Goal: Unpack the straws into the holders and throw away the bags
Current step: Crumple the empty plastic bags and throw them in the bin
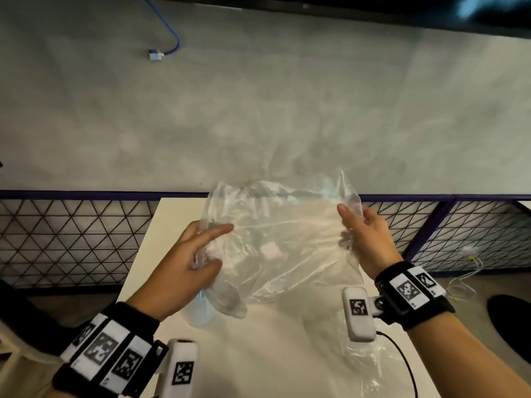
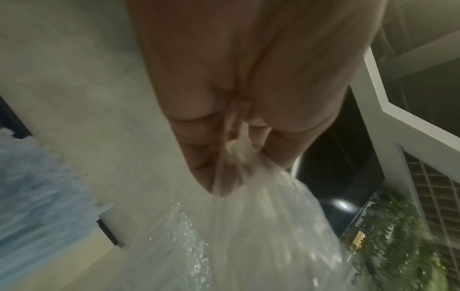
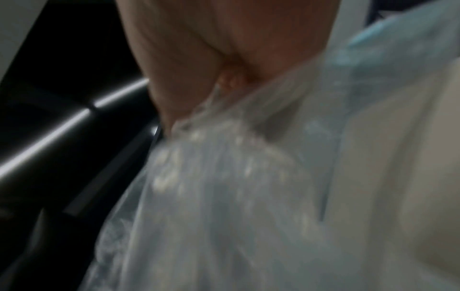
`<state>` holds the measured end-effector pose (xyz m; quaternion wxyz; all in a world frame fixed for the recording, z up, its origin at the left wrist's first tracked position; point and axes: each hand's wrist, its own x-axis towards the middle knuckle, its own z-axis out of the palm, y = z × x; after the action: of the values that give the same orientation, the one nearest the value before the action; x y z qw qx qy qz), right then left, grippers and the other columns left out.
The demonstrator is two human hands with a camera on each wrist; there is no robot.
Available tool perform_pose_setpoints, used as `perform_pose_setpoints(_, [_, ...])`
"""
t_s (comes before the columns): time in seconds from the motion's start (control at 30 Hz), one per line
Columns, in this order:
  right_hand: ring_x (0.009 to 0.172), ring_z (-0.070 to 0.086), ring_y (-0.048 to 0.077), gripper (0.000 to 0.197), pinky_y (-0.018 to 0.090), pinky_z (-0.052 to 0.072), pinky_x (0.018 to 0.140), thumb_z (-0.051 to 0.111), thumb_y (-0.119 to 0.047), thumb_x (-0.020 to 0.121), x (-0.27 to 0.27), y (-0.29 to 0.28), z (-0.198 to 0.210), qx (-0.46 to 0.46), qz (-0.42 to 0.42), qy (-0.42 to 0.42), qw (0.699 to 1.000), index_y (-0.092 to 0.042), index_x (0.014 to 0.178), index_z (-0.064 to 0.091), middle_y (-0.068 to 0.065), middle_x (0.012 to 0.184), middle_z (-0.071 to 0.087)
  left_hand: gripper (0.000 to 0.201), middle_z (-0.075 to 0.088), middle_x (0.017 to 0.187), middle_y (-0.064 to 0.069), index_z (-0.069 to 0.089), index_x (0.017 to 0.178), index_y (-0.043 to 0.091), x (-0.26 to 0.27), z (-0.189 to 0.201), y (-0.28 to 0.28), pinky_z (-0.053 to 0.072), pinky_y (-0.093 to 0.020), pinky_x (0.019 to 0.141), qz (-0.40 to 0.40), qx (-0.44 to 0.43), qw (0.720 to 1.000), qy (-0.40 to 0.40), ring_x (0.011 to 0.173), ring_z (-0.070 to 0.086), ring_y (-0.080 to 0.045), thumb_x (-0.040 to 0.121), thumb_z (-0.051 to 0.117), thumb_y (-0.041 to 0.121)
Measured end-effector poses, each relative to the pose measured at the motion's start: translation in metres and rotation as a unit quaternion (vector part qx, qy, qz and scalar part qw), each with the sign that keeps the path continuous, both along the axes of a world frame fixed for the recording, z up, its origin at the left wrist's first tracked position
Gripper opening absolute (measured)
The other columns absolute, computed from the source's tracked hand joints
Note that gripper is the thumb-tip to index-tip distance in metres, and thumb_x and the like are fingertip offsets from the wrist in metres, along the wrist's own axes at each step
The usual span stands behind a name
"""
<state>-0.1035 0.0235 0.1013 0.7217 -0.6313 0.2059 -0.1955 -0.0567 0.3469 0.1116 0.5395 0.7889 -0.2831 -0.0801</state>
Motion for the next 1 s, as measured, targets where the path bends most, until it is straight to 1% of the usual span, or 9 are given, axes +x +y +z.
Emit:
perform_pose_setpoints(0.1, [0.064, 0.051, 0.009, 0.04, 0.027, 0.047, 0.06, 0.071, -0.013, 0.085, -0.008, 0.002, 0.001, 0.016, 0.121, 0.008, 0.992, -0.016, 0.124, 0.064, -0.005, 0.079, 0.054, 0.065, 0.028, 0.13, 0.022, 0.042, 0.14, 0.038, 0.0, 0.004, -0.011, 0.032, -0.007, 0.093, 0.081, 0.051, 0.994, -0.044, 0.101, 0.03, 0.033, 0.087, 0.062, 0.005])
perform_pose_setpoints(0.2, [0.068, 0.049, 0.01, 0.053, 0.026, 0.046, 0.06, 0.062, 0.01, 0.088, -0.013, 0.024, 0.004, -0.129, 0.158, -0.04, 0.978, -0.025, 0.128, 0.061, -0.008, 0.077, 0.05, 0.08, 0.018, 0.135, 0.016, 0.024, 0.147, 0.041, -0.002, 0.003, -0.024, 0.028, -0.01, 0.087, 0.089, 0.105, 0.987, -0.08, 0.107, 0.031, 0.013, 0.085, 0.064, 0.009])
perform_pose_setpoints(0.27, [0.071, 0.049, 0.01, 0.056, 0.021, 0.047, 0.064, 0.062, 0.005, 0.09, -0.013, 0.046, 0.007, -0.275, 0.141, -0.08, 0.948, -0.03, 0.133, 0.057, -0.005, 0.086, 0.052, 0.084, 0.019, 0.139, 0.011, 0.02, 0.148, 0.043, -0.004, 0.002, -0.033, 0.032, -0.013, 0.089, 0.074, 0.095, 0.988, -0.096, 0.099, 0.044, 0.001, 0.085, 0.066, 0.014])
perform_pose_setpoints(0.37, [0.094, 0.051, 0.005, 0.058, 0.013, 0.046, 0.08, 0.063, -0.011, 0.093, -0.012, 0.078, 0.004, -0.439, 0.145, -0.104, 0.88, -0.034, 0.143, 0.047, -0.003, 0.11, 0.046, 0.073, 0.026, 0.134, 0.016, 0.022, 0.148, 0.043, -0.011, 0.007, -0.051, 0.048, -0.023, 0.093, 0.029, -0.007, 0.998, -0.046, 0.116, 0.041, 0.007, 0.088, 0.064, 0.034])
perform_pose_setpoints(0.53, [0.128, 0.042, 0.014, 0.069, 0.032, 0.038, 0.11, 0.064, -0.032, 0.091, -0.019, 0.113, -0.007, -0.486, 0.279, -0.118, 0.82, -0.042, 0.151, 0.03, -0.006, 0.137, 0.04, 0.064, 0.042, 0.13, 0.008, 0.027, 0.147, 0.036, -0.012, 0.006, -0.065, 0.045, -0.007, 0.089, 0.008, -0.114, 0.993, -0.025, 0.12, 0.046, 0.009, 0.092, 0.059, 0.038])
perform_pose_setpoints(0.67, [0.113, 0.056, 0.012, 0.038, 0.027, 0.049, 0.089, 0.066, -0.03, 0.092, -0.019, 0.09, 0.002, -0.332, 0.236, -0.141, 0.902, -0.029, 0.13, 0.059, -0.009, 0.133, 0.052, 0.044, 0.057, 0.129, 0.011, 0.039, 0.132, 0.046, -0.004, 0.001, -0.049, 0.051, -0.045, 0.096, 0.018, -0.14, 0.99, 0.029, 0.115, 0.06, -0.011, 0.1, 0.047, 0.016])
perform_pose_setpoints(0.73, [0.114, 0.054, 0.008, 0.054, 0.027, 0.05, 0.087, 0.077, -0.032, 0.082, -0.014, 0.074, 0.003, -0.299, 0.155, -0.095, 0.937, -0.035, 0.129, 0.052, -0.012, 0.133, 0.05, 0.057, 0.068, 0.108, 0.009, 0.04, 0.11, 0.049, -0.005, 0.004, -0.042, 0.057, -0.041, 0.078, -0.002, -0.186, 0.98, 0.072, 0.091, 0.067, -0.017, 0.096, 0.044, -0.006])
perform_pose_setpoints(0.83, [0.118, 0.062, 0.015, 0.076, 0.03, 0.053, 0.095, 0.083, -0.018, 0.075, -0.008, 0.058, 0.005, -0.149, 0.25, -0.023, 0.956, -0.028, 0.14, 0.043, -0.002, 0.134, 0.06, 0.068, 0.071, 0.092, 0.008, 0.033, 0.101, 0.048, -0.005, 0.007, -0.039, 0.056, -0.037, 0.072, -0.035, -0.186, 0.979, 0.081, 0.077, 0.064, -0.018, 0.09, 0.046, -0.018])
perform_pose_setpoints(1.0, [0.086, 0.073, 0.012, 0.027, 0.024, 0.058, 0.076, 0.07, 0.012, 0.082, -0.009, 0.054, 0.014, -0.097, 0.287, -0.045, 0.952, -0.006, 0.102, 0.067, 0.001, 0.093, 0.077, 0.079, 0.071, 0.102, 0.011, 0.029, 0.132, 0.045, -0.004, -0.001, -0.04, 0.056, -0.026, 0.068, -0.086, -0.214, 0.957, 0.178, 0.084, 0.067, -0.011, 0.074, 0.069, 0.009])
